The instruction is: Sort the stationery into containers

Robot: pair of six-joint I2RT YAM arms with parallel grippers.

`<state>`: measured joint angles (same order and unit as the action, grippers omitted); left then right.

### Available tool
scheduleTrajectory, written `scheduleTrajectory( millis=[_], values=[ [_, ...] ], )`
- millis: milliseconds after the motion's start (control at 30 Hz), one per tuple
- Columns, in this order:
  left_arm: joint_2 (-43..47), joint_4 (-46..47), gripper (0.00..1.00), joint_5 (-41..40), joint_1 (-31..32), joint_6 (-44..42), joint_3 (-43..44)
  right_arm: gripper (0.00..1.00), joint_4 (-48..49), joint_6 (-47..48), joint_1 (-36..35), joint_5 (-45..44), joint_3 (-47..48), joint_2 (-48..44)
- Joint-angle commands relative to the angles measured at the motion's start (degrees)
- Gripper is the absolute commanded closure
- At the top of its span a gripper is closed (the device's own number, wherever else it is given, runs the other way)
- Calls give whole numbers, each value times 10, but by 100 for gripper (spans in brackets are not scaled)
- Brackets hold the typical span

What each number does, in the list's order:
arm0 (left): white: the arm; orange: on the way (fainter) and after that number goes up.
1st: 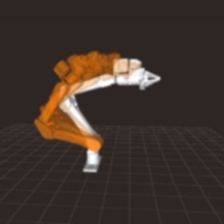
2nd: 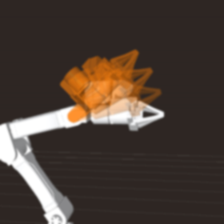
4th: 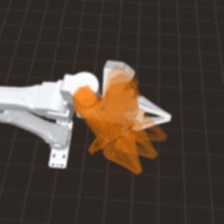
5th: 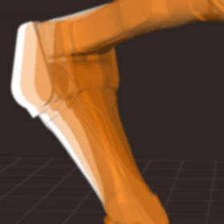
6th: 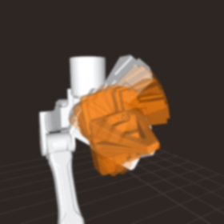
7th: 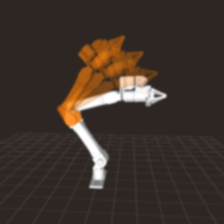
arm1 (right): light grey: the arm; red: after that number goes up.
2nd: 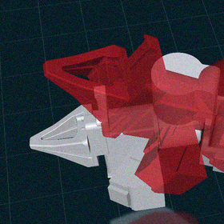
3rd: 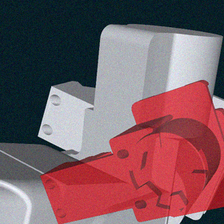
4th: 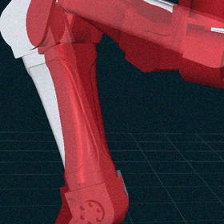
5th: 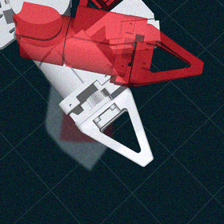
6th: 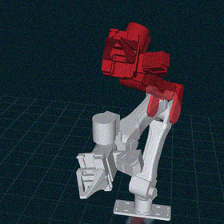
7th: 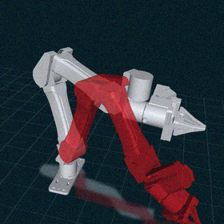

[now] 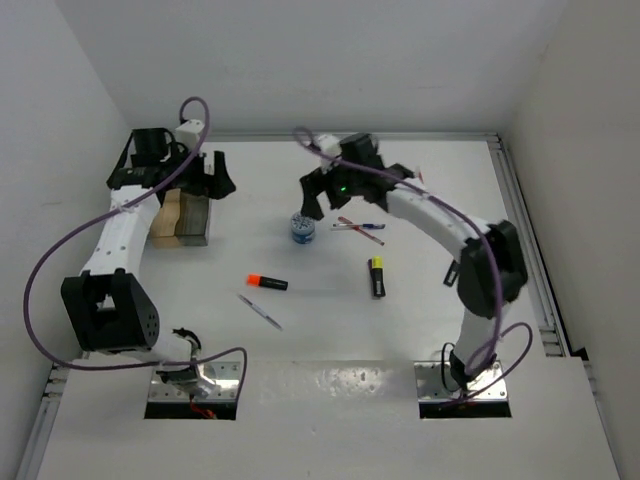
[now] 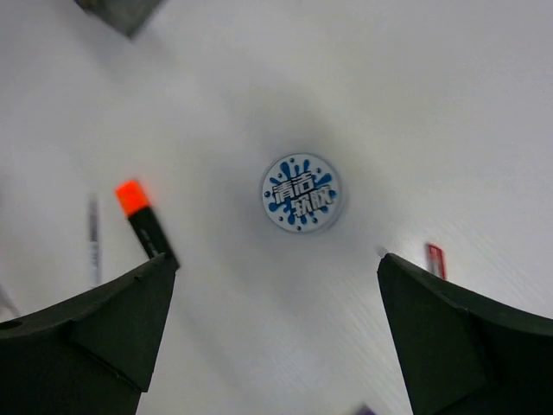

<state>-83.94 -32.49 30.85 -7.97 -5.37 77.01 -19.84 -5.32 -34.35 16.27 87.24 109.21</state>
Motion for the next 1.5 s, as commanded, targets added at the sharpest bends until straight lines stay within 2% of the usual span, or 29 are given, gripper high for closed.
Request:
scheduleTrajectory(
  millis=[0, 133, 267, 400, 433, 567, 733, 1167, 1467],
  values=[
    [-17, 23, 1, -7, 56, -14, 30, 1, 2, -95, 84, 71, -13, -140],
    [-84, 11, 3, -28, 132, -25, 60, 1, -22, -109, 203, 98, -63, -231],
    [-162, -22, 4, -84, 201, -43, 124, 1, -74, -83, 270, 82, -106, -300],
    [-265, -90, 3, -112, 248, -56, 227, 1, -73, -117, 341, 94, -158, -356],
    [-279, -100, 3, -119, 263, -58, 243, 1, -73, -122, 370, 99, -175, -363],
    [-328, -133, 0, -146, 300, -63, 299, 1, -71, -151, 412, 111, -210, -392],
    [-349, -154, 0, -182, 330, -71, 307, 1, -68, -179, 437, 139, -211, -385],
    [-346, -145, 1, -203, 358, -63, 239, 1, -64, -200, 454, 157, -204, -361],
    [-347, -125, 7, -213, 362, -61, 230, 1, -59, -210, 456, 160, -215, -354]
  ],
)
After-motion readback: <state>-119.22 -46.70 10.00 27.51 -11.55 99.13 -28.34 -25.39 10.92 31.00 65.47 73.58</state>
